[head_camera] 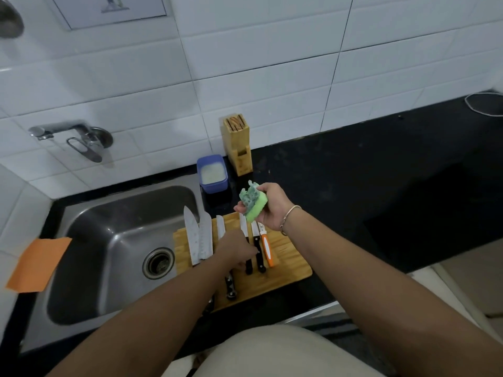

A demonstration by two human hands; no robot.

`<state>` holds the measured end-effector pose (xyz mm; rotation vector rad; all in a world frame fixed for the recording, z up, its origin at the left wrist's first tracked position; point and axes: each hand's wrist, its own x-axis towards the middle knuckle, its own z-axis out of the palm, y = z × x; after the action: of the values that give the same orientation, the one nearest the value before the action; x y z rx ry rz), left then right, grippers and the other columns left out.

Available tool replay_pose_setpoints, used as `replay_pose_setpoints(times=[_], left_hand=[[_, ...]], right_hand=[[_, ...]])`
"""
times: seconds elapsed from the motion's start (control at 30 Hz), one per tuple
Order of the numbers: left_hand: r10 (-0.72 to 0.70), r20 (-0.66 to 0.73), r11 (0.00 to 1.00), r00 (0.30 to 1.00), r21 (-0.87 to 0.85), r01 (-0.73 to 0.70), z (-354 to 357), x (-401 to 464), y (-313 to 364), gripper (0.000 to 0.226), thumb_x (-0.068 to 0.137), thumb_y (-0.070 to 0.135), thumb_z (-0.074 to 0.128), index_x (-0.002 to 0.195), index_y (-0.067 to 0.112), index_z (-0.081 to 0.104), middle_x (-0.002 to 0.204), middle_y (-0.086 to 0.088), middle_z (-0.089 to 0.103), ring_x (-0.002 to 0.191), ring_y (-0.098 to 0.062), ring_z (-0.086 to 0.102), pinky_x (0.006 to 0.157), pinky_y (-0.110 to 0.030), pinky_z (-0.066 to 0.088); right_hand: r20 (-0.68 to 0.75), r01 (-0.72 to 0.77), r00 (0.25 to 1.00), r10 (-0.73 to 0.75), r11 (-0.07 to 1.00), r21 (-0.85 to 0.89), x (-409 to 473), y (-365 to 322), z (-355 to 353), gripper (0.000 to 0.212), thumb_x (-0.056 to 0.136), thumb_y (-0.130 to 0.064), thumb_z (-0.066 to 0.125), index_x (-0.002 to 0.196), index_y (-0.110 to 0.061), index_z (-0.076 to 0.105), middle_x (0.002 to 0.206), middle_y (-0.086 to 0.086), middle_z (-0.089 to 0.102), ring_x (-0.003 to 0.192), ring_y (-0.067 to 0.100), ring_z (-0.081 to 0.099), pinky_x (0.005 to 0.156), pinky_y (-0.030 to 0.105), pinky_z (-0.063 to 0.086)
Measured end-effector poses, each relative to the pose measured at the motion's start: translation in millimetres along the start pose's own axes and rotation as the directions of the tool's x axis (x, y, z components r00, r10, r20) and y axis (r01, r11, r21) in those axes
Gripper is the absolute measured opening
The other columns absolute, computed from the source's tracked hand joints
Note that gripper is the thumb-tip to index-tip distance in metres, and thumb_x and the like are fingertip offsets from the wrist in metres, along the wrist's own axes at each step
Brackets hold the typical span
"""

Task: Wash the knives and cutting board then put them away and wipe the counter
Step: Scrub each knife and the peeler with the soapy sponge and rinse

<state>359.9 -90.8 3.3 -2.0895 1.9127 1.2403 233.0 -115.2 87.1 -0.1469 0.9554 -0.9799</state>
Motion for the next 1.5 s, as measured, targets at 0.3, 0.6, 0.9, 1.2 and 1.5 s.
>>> replay_pose_setpoints(times=[0.3, 0.6, 0.9, 1.2, 1.5], left_hand=[[-0.016, -0.099, 0.946, 0.995, -0.324, -0.017, -42.6, -3.9, -35.1, 0.03, 0.082, 0.018, 0.065, 0.055, 0.012, 0.054, 0.053, -0.009, 0.068, 0.057, -0.026, 0.071, 0.063, -0.032, 0.059], [-0.268, -0.487, 0.773, 0.831, -0.624, -0.116, -133.4, 1.6, -122.1, 0.026, 0.088, 0.022, 0.071, 0.077, -0.001, 0.066, 0.057, -0.009, 0.071, 0.051, -0.02, 0.072, 0.059, -0.044, 0.063], [-0.288, -0.576, 0.891, 0.765, -0.454, -0.007, -192.5, 21.5, -194.4, 0.021, 0.085, 0.026, 0.071, 0.074, 0.011, 0.061, 0.064, -0.005, 0.071, 0.058, -0.017, 0.072, 0.061, -0.034, 0.061], [-0.289, -0.53, 0.889, 0.797, -0.457, 0.018, -210.7, 44.6, -216.3, 0.019, 0.087, 0.024, 0.071, 0.074, 0.014, 0.061, 0.069, -0.006, 0.073, 0.063, -0.018, 0.072, 0.062, -0.033, 0.06], [-0.393, 0.026, -0.255, 0.919, -0.963, -0.082, -259.3, 77.1, -208.3, 0.014, 0.097, 0.007, 0.065, 0.099, -0.007, 0.061, 0.079, -0.022, 0.07, 0.059, -0.024, 0.071, 0.044, -0.025, 0.057]], right_hand=[[0.038, 0.075, 0.997, -0.072, 0.994, -0.08, 34.5, 16.9, 68.5, 0.044, 0.103, -0.021, 0.036, 0.13, 0.011, 0.048, 0.097, 0.023, 0.061, 0.089, 0.037, 0.066, 0.071, 0.036, 0.061], [0.138, 0.158, 0.98, -0.142, 0.981, -0.112, 73.1, 54.8, 163.2, 0.045, 0.104, -0.018, 0.038, 0.141, 0.006, 0.043, 0.104, 0.021, 0.058, 0.08, 0.032, 0.063, 0.08, 0.04, 0.058], [0.127, 0.161, 0.982, -0.137, 0.965, -0.206, 90.1, 75.3, 199.6, 0.032, 0.104, -0.017, 0.036, 0.125, 0.003, 0.048, 0.108, 0.024, 0.058, 0.085, 0.036, 0.063, 0.078, 0.039, 0.056], [0.006, 0.191, 0.981, -0.192, 0.97, -0.149, 114.6, 78.1, 199.4, 0.043, 0.102, -0.016, 0.04, 0.14, 0.004, 0.044, 0.107, 0.023, 0.059, 0.081, 0.033, 0.065, 0.083, 0.042, 0.057], [-0.083, 0.162, 0.98, -0.182, 0.965, -0.206, 129.0, 87.5, 210.7, 0.043, 0.101, -0.021, 0.04, 0.133, 0.004, 0.051, 0.101, 0.02, 0.062, 0.077, 0.033, 0.063, 0.067, 0.039, 0.054]])
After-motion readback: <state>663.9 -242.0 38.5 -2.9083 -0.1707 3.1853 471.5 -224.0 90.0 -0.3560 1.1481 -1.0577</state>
